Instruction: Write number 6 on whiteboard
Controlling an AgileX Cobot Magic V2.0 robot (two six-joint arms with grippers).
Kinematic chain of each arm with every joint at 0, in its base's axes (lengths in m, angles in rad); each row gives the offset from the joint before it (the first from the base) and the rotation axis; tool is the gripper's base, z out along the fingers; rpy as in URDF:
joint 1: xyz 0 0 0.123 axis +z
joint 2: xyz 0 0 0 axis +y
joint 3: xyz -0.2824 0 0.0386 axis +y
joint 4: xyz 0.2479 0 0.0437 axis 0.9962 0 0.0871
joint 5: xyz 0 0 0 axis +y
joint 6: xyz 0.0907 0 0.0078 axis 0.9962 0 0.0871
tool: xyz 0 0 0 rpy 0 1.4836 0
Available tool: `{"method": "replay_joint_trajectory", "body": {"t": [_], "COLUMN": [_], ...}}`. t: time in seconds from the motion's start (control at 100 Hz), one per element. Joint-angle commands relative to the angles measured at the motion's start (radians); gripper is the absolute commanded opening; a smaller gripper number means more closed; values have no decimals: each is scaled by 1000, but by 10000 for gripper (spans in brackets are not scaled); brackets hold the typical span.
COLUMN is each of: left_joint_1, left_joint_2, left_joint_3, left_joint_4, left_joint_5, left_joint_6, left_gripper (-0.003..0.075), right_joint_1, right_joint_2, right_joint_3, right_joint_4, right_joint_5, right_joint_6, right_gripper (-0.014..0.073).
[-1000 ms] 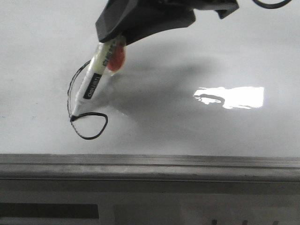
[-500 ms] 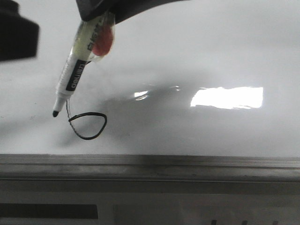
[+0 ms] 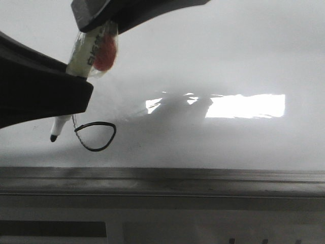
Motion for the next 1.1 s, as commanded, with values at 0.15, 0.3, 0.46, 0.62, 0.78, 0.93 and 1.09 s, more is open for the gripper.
{"method": "replay_joint_trajectory", "body": {"t": [0.15, 0.3, 0.46, 0.62, 0.78, 0.93, 1.09], "left_joint_1": [4, 4, 44, 133, 209, 223, 223], "left_joint_2": [-4, -4, -4, -4, -2, 2, 2], "left_joint_3": [-32, -32, -35, -35, -35, -35, -35], "left_joint_4": [-38, -275, -543, -680, -711, -711, -707], "left_joint_5": [-62, -58, 14, 63, 128, 133, 116], "left_joint_6": [-9, -9, -9, -9, -9, -9, -2], "left_gripper": [-20, -20, -20, -20, -20, -18, 190], "right_joint_1": [2, 2, 2, 2, 2, 2, 2], "right_joint_2": [-27, -27, -27, -27, -27, -27, -27], "right_joint_3": [-29, -29, -29, -29, -29, -29, -29], "right_joint_4": [-4, -4, -4, -4, -4, -4, -4], "right_joint_5": [-43, -44, -22, -11, -11, -11, -11], "right_joint_6": [-11, -11, -11, -11, -11, -11, -11], "right_gripper": [161, 513, 455, 417, 417, 417, 417]}}
